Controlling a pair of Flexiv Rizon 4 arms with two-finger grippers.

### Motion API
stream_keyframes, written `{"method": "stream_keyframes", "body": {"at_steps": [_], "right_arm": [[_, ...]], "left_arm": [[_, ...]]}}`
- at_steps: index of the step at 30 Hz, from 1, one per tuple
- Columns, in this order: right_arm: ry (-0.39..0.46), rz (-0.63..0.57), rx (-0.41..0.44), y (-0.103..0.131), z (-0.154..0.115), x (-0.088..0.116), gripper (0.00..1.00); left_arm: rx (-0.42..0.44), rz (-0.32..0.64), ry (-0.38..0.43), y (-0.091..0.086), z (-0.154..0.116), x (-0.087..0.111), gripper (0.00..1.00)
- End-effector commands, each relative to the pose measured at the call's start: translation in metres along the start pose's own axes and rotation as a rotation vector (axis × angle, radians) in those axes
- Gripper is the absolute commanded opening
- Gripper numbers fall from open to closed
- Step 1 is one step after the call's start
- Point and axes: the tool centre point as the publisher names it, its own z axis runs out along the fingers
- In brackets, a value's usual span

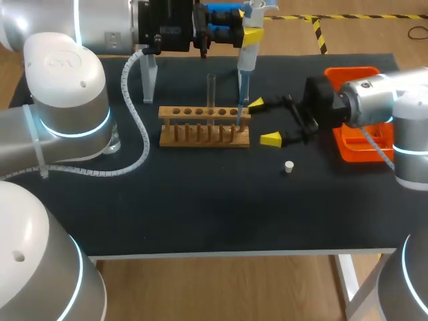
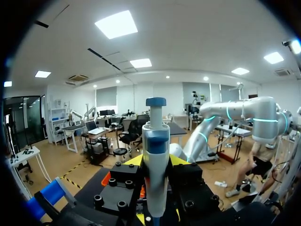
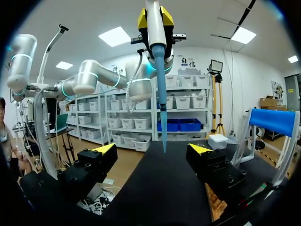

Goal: Invert the test tube, pick up the pipette, mount the tip to pipette, aspirate from beaker and dispense into the tube, eject the tip, return the pipette, and cap with the stopper.

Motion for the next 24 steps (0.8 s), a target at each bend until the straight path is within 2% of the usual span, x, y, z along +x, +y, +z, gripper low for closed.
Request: {"method": "stream_keyframes", "body": {"at_steps": [1, 24], "right_arm": [[-0.002, -0.012, 0.038, -0.0029, -0.016, 0.0155, 1.0], [-0.002, -0.012, 0.038, -0.0029, -0.016, 0.0155, 1.0]], "left_arm": [[0.003, 0.001, -0.001, 0.0003, -0.0006, 0.0005, 0.0], [0.003, 0.001, -0.001, 0.0003, -0.0006, 0.0005, 0.0]]}}
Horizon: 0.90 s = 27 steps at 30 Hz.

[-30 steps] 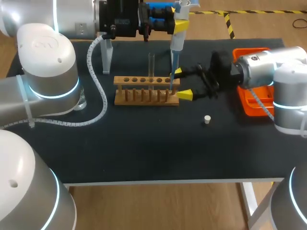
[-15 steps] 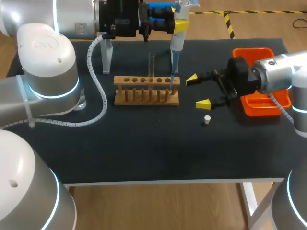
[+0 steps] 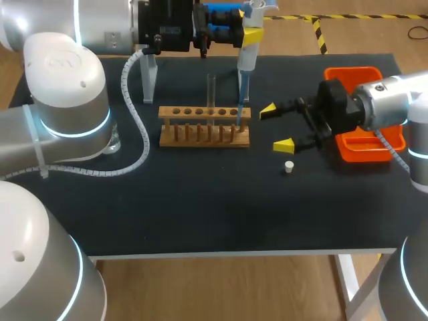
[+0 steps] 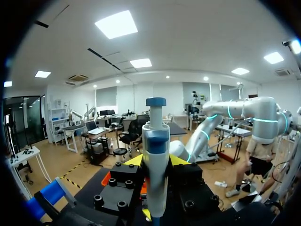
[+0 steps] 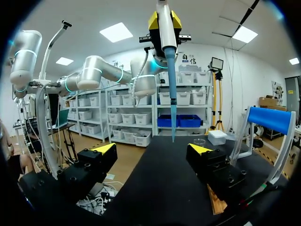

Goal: Invert the test tube, pick up the pipette, mount the tip to pipette, aspirate from beaker and dispense into the tube, eject the tip, return the pipette, and cap with the stopper.

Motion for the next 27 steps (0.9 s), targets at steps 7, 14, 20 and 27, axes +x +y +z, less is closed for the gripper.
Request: {"method": "stream_keyframes", "body": {"at_steps": [7, 14, 20, 27], "right_arm": [[-0.001, 0.0, 0.003, 0.001, -0.001, 0.001, 1.0], [-0.001, 0.0, 0.003, 0.001, -0.001, 0.001, 1.0], [-0.001, 0.0, 0.003, 0.001, -0.001, 0.001, 1.0], [-0.001, 0.0, 0.003, 0.001, -0.001, 0.001, 1.0]], "left_arm": [[0.003, 0.001, -0.001, 0.0, -0.001, 0.001, 0.0], [-0.011, 0.001, -0.077, 0.013, -0.039, -0.01, 0.0], [-0.006, 0.007, -0.156, 0.026, -0.08, -0.021, 0.0], [-0.011, 0.01, -0.233, 0.041, -0.124, -0.037, 0.0]]}}
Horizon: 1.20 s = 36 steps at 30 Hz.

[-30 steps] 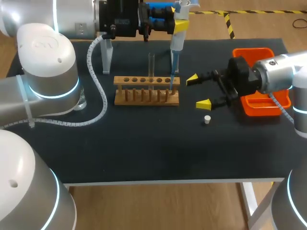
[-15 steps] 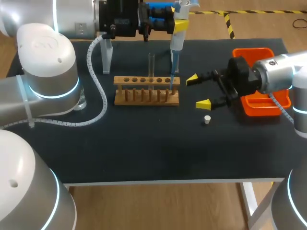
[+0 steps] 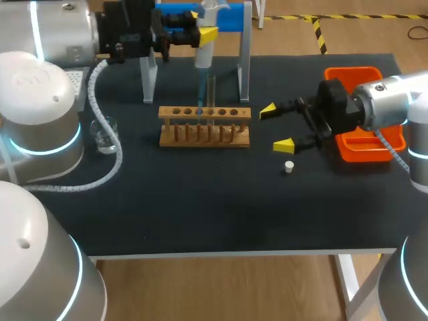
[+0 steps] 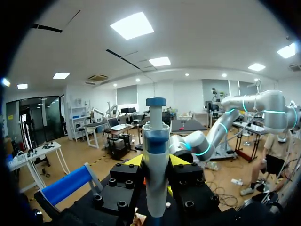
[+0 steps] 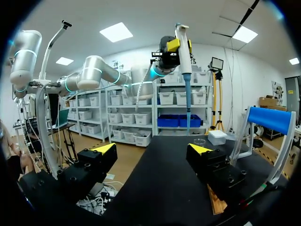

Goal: Invert the test tube, pick up the pipette, mount the tip to pipette, aspirate from beaker and dispense into the tube, eject the tip, return the pipette, and cap with the stopper.

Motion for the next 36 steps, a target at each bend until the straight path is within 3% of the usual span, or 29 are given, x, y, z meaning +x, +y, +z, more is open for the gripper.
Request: {"method": "stream_keyframes", "body": {"at_steps": [1, 22, 36], "right_arm": [[0.0, 0.0, 0.003, 0.001, -0.001, 0.001, 1.0], [0.0, 0.0, 0.003, 0.001, -0.001, 0.001, 1.0], [0.0, 0.0, 0.003, 0.001, -0.001, 0.001, 1.0]], "left_arm": [[0.011, 0.003, -0.02, 0.012, -0.049, -0.005, 0.0], [0.009, -0.049, -0.184, 0.059, -0.132, -0.081, 0.0], [0.012, -0.056, -0.28, 0.077, -0.16, -0.118, 0.0]]}}
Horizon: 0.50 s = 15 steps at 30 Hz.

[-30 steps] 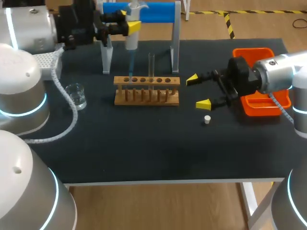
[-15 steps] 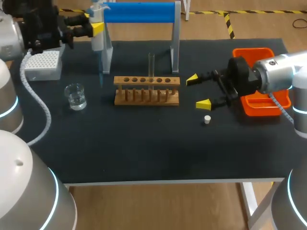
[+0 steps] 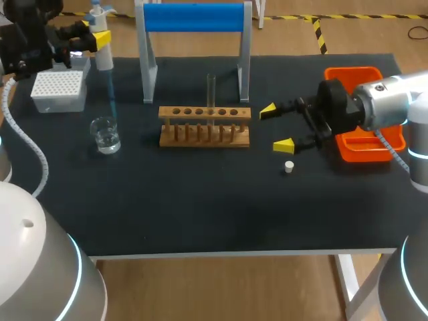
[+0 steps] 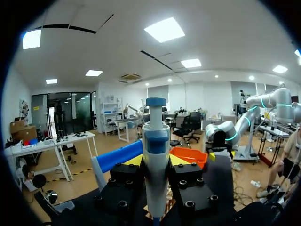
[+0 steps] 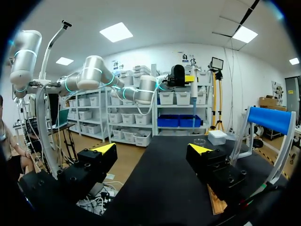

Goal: Invert the test tube, pick up the pipette, mount the tip to pipette, aspirate from beaker and dispense into the tube, eject the tip, return the pipette, and cap with the stopper.

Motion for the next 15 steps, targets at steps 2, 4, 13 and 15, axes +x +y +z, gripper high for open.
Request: {"method": "stream_keyframes", "body": {"at_steps": [2, 4, 13, 15], "right_arm": [[0.0, 0.0, 0.003, 0.001, -0.001, 0.001, 1.0], [0.0, 0.0, 0.003, 0.001, -0.001, 0.001, 1.0], [0.0, 0.0, 0.003, 0.001, -0.001, 0.001, 1.0], [0.0, 0.0, 0.003, 0.001, -0.001, 0.001, 1.0]], "left_arm": [[0.006, 0.007, -0.023, 0.005, -0.001, -0.009, 0.0], [-0.009, 0.016, -0.032, 0.008, -0.001, -0.014, 0.0], [0.029, 0.029, -0.055, 0.014, -0.005, -0.028, 0.0], [0.034, 0.03, -0.057, 0.017, -0.006, -0.03, 0.0]]}}
